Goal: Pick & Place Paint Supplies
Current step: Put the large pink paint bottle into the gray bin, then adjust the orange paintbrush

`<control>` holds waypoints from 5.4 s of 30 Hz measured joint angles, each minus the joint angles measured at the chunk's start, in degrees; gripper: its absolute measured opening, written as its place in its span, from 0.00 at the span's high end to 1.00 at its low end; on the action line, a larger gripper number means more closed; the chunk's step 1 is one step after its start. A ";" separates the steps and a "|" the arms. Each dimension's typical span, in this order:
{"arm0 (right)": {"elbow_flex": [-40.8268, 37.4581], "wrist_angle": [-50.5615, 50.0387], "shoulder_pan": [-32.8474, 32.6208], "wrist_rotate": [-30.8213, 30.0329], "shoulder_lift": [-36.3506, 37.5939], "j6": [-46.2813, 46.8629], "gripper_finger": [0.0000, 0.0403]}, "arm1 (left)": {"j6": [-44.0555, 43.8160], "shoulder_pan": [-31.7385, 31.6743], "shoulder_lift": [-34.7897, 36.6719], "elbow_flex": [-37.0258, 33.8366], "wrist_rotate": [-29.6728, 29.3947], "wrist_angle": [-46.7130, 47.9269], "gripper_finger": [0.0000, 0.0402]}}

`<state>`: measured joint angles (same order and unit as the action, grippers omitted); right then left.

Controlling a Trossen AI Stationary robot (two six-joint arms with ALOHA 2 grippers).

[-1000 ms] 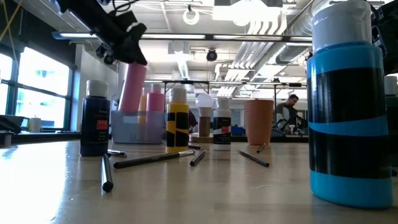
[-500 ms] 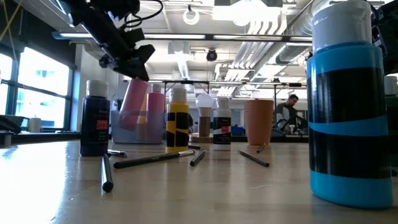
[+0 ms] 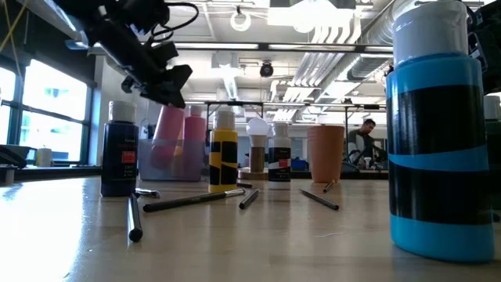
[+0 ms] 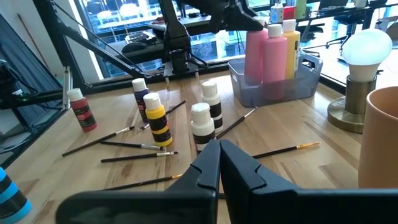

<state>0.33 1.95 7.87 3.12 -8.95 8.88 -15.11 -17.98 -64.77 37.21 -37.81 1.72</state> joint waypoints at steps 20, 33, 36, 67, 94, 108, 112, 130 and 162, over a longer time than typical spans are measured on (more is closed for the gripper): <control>0.01 0.00 0.00 -0.14 0.00 -0.08 0.99 | 1.62 -0.02 0.07 -9.65 -3.03 -16.42 0.69; 0.01 0.01 0.01 -0.14 0.00 -0.11 0.99 | -0.10 -0.02 0.07 -10.75 -0.08 -18.56 0.69; -0.01 0.02 0.00 -0.14 0.00 -0.11 0.99 | 0.28 -0.02 0.07 -10.75 -0.12 -18.54 0.69; -0.01 0.03 -0.01 0.01 0.01 -0.11 0.99 | 9.62 -0.02 8.96 -10.60 3.54 -23.54 0.42; 0.01 0.03 -0.01 0.04 0.02 -0.13 0.99 | 13.40 -0.02 14.86 -10.57 41.94 -29.11 0.42; -0.01 4.36 -0.02 4.28 0.00 5.34 0.99 | 13.65 -0.02 14.86 -10.57 45.80 -28.77 0.42; 0.13 5.06 -0.02 -3.42 0.01 12.28 0.99 | 19.16 -0.02 14.86 -10.57 43.27 -28.58 0.42; 10.48 4.57 -0.02 -23.20 -18.25 21.42 0.99 | 26.89 -0.07 17.61 -10.60 42.66 -16.83 0.54; 36.90 -19.04 -3.95 -30.54 -66.41 63.50 0.99 | 29.85 -0.07 25.24 -10.60 35.19 -4.53 0.72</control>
<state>37.23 -17.09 3.92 -27.42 -75.36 72.38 14.74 -18.04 -39.53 26.61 -2.62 -2.81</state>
